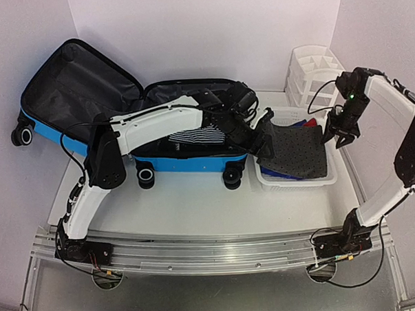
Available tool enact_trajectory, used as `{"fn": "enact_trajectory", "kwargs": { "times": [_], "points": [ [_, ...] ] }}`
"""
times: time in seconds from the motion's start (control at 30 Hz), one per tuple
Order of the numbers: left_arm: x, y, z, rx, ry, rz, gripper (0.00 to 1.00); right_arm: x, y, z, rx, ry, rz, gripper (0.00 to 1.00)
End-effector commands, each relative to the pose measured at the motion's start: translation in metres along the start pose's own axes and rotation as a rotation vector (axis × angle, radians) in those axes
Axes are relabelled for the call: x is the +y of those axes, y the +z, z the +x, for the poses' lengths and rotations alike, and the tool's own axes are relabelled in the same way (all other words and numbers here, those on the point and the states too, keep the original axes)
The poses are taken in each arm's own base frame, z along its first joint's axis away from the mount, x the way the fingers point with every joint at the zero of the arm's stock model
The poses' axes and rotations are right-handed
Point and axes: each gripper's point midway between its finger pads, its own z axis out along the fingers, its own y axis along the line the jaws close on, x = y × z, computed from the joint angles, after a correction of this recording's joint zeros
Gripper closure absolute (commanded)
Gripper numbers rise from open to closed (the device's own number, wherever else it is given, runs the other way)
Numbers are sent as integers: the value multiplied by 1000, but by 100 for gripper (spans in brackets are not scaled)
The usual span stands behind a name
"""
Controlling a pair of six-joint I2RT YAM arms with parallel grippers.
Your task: Open, take out, and arrange the luggage
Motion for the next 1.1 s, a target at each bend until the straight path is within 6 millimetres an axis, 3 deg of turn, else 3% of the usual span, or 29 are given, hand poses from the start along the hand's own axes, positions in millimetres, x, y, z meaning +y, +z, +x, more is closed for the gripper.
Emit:
{"fn": "enact_trajectory", "kwargs": {
  "times": [0.0, 0.1, 0.2, 0.27, 0.37, 0.53, 0.7, 0.77, 0.83, 0.93, 1.07],
  "points": [
    [-31, -80, -38, -126, 228, -50, 18, 8, -40, -17, -83, 20, -15, 63],
    [-37, -106, -64, -238, 337, -96, 24, 40, -49, -29, -147, 15, -120, 68],
    [-23, -129, -88, -325, 361, -163, 28, 99, -49, -30, -191, -65, -254, 71],
    [2, -147, -102, -356, 305, -187, 29, 139, -43, -32, -220, -112, -342, 74],
    [43, -174, -114, -389, 235, -232, 29, 171, -28, -38, -241, -121, -381, 81],
    [97, -206, -107, -386, 183, -346, 29, 187, 30, -44, -169, -81, -343, 91],
    [129, -217, -93, -356, 114, -382, 30, 213, 96, -20, -27, -155, -310, 92],
    [137, -221, -88, -349, 96, -390, 30, 212, 118, -11, 11, -187, -273, 92],
    [145, -227, -85, -347, 80, -399, 31, 195, 138, -3, 35, -188, -204, 92],
    [158, -231, -78, -336, 58, -411, 31, 169, 150, 2, 22, -207, -109, 91],
    [181, -230, -66, -310, -3, -421, 30, 184, 127, -8, -23, -262, -154, 85]
  ]
}}
